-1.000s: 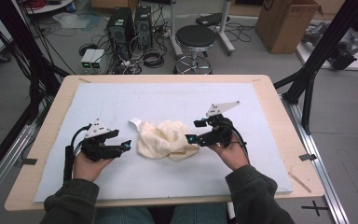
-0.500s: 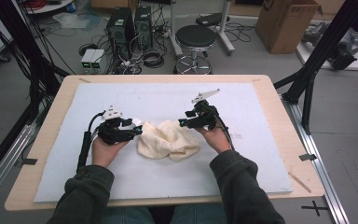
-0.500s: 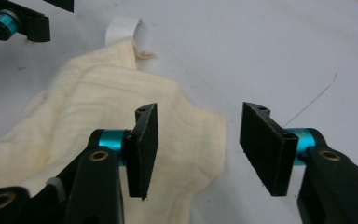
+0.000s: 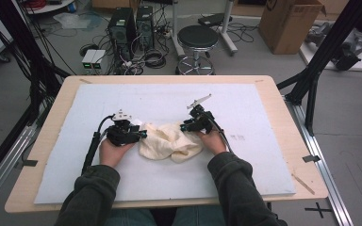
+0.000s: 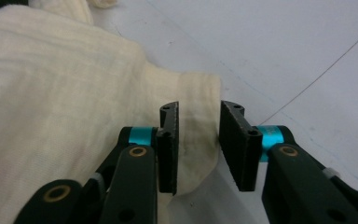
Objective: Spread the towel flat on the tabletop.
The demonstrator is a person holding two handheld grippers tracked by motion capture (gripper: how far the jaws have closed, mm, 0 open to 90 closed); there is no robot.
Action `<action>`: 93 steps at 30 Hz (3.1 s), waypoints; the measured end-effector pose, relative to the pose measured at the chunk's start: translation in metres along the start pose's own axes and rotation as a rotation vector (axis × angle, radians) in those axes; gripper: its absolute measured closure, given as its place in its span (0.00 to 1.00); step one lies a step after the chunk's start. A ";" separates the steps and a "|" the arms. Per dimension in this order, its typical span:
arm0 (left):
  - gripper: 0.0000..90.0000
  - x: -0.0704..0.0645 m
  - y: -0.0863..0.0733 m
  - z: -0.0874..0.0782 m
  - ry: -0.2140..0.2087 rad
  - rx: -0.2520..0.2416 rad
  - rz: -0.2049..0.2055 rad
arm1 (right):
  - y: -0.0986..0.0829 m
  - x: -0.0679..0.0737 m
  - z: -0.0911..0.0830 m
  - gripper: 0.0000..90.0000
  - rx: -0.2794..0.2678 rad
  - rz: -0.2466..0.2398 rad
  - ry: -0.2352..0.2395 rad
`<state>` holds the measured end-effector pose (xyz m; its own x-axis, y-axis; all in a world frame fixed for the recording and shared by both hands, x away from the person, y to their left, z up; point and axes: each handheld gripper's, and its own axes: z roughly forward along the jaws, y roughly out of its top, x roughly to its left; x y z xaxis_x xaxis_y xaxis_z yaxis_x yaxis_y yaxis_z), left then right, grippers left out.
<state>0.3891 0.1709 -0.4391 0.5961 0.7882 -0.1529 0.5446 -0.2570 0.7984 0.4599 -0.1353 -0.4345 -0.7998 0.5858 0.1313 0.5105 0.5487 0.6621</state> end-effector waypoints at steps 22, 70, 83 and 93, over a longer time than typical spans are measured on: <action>0.96 -0.003 -0.001 0.000 0.016 0.060 0.060 | -0.018 0.001 -0.049 0.97 0.012 0.007 -0.097; 0.96 0.004 0.011 -0.013 0.022 0.023 0.038 | -0.035 -0.006 -0.061 0.98 -0.099 -0.005 -0.023; 0.96 -0.002 0.015 -0.039 0.009 -0.022 0.087 | -0.039 0.020 -0.095 0.97 -0.173 -0.065 0.013; 0.96 -0.005 0.016 -0.052 -0.005 -0.036 0.112 | -0.048 0.030 -0.101 0.98 -0.175 -0.089 0.048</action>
<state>0.3645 0.1918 -0.3957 0.6549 0.7530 -0.0645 0.4530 -0.3228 0.8310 0.3790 -0.2045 -0.3878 -0.8557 0.5080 0.0985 0.3776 0.4829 0.7901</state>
